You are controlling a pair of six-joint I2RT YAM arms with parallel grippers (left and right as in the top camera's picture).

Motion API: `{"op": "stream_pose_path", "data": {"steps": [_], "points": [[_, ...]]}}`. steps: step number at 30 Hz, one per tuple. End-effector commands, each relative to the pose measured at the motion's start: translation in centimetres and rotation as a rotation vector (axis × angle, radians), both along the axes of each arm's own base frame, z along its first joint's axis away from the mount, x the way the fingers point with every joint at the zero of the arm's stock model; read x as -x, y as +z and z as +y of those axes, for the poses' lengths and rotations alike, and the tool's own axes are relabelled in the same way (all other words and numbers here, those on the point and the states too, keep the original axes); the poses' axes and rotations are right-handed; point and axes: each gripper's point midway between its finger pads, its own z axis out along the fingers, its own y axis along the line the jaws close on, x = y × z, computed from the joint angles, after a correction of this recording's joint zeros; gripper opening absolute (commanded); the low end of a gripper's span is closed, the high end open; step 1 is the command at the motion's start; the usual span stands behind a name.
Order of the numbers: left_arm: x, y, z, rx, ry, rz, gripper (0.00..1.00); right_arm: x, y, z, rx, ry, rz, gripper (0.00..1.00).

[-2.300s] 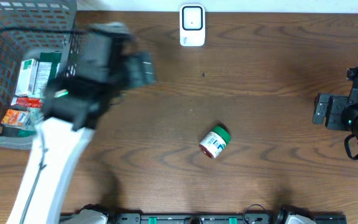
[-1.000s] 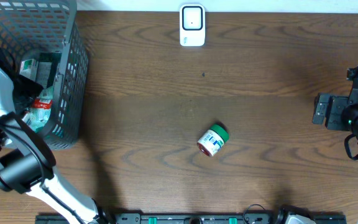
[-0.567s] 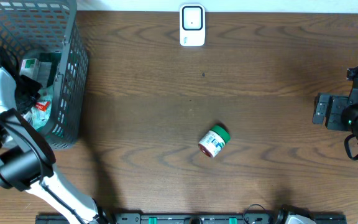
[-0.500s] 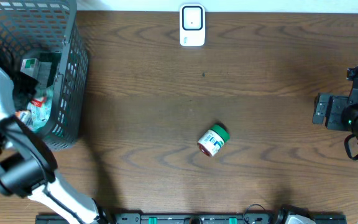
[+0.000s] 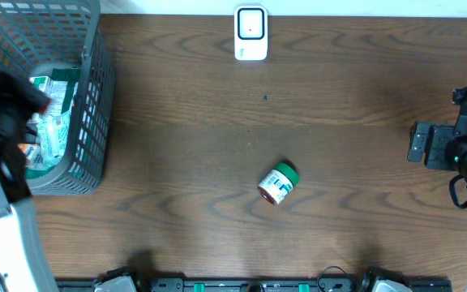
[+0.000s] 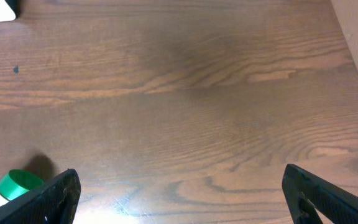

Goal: Scan the item barcode
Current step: 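Carry the red snack stick out and set it beside the jar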

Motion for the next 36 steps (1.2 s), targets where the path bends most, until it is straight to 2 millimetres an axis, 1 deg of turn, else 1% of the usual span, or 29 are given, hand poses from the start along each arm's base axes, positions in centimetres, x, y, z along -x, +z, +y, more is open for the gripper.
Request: {"op": "stream_pose_path", "data": {"steps": [1,3,4,6,8,9,10,11,12,13,15,16,17,19,20,21,23,25,28,29,33,35,36], "points": [[-0.3,-1.6,-8.0,0.022,-0.315,0.069,0.07,0.0,0.4,-0.2,-0.005,-0.015,-0.011,0.99],[-0.1,-5.0,-12.7,0.03,-0.468,0.18,0.07,0.0,0.4,-0.2,-0.005,-0.014,-0.011,0.99],[0.0,-7.5,-15.2,0.031,-0.547,0.249,0.07,0.0,0.4,-0.2,-0.005,-0.015,-0.011,0.99],[0.1,-12.4,-19.3,0.027,-0.671,0.363,0.07,0.0,0.4,-0.2,-0.005,-0.014,-0.011,0.99],[0.1,-15.8,-21.8,0.018,-0.741,0.428,0.08,0.0,0.4,-0.2,-0.005,-0.015,-0.011,0.99],[0.3,-19.2,-24.3,0.004,-0.808,0.498,0.08,0.0,0.4,-0.2,-0.005,-0.014,-0.011,0.99],[0.4,-20.9,-25.6,-0.005,-0.841,0.533,0.08,0.0,0.4,-0.2,-0.005,-0.015,-0.011,0.99],[0.4,-21.9,-26.4,-0.013,-0.863,0.553,0.08,0.0,0.4,-0.2,-0.005,-0.014,-0.011,0.99],[0.5,-23.8,-27.9,-0.033,-0.909,0.589,0.08,0.0,0.4,-0.2,-0.005,-0.014,-0.011,0.99],[0.5,-24.7,-28.7,-0.045,-0.935,0.605,0.08,0.0,0.4,-0.2,-0.005,-0.014,-0.011,0.99],[0.8,-28.1,-31.6,-0.08,-1.011,0.661,0.08,0.0,0.4,-0.2,-0.005,-0.014,-0.011,0.99],[1.0,-29.1,-32.3,-0.086,-1.027,0.678,0.07,0.0,0.4,-0.2,-0.005,-0.015,-0.011,0.99],[1.7,-31.0,-33.4,-0.102,-1.056,0.721,0.08,0.0,0.4,-0.2,-0.005,-0.015,-0.011,0.99],[3.0,-33.4,-34.6,-0.124,-1.091,0.787,0.08,0.0,0.4,-0.2,-0.005,-0.015,-0.011,0.99],[3.3,-33.7,-34.7,-0.128,-1.098,0.798,0.07,0.0,0.4,-0.2,-0.005,-0.014,-0.011,0.99],[4.0,-34.3,-35.1,-0.135,-1.114,0.823,0.08,0.0,0.4,-0.2,-0.005,-0.015,-0.011,0.99],[5.1,-34.6,-35.8,-0.128,-1.146,0.845,0.08,0.0,0.4,-0.2,-0.005,-0.014,-0.011,0.99],[6.9,-34.4,-37.4,-0.099,-1.21,0.861,0.08,0.0,0.4,-0.2,-0.005,-0.014,-0.011,0.99],[9.1,-34.6,-37.7,-0.11,-1.226,0.917,0.08,0.0,0.4,-0.2,-0.005,-0.015,-0.011,0.99],[9.5,-34.6,-37.7,-0.112,-1.223,0.93,0.08,0.0,0.4,-0.2,-0.005,-0.014,-0.011,0.99],[10.3,-34.6,-37.7,-0.083,-1.164,0.966,0.08,0.0,0.4,-0.2,-0.005,-0.014,-0.011,0.99],[10.0,-34.7,-37.6,-0.096,-1.157,0.957,0.08,0.0,0.4,-0.2,-0.005,-0.015,-0.011,0.99],[9.3,-34.8,-37.3,-0.132,-1.136,0.939,0.1,0.0,0.4,-0.2,-0.005,-0.015,-0.011,0.99]]}}
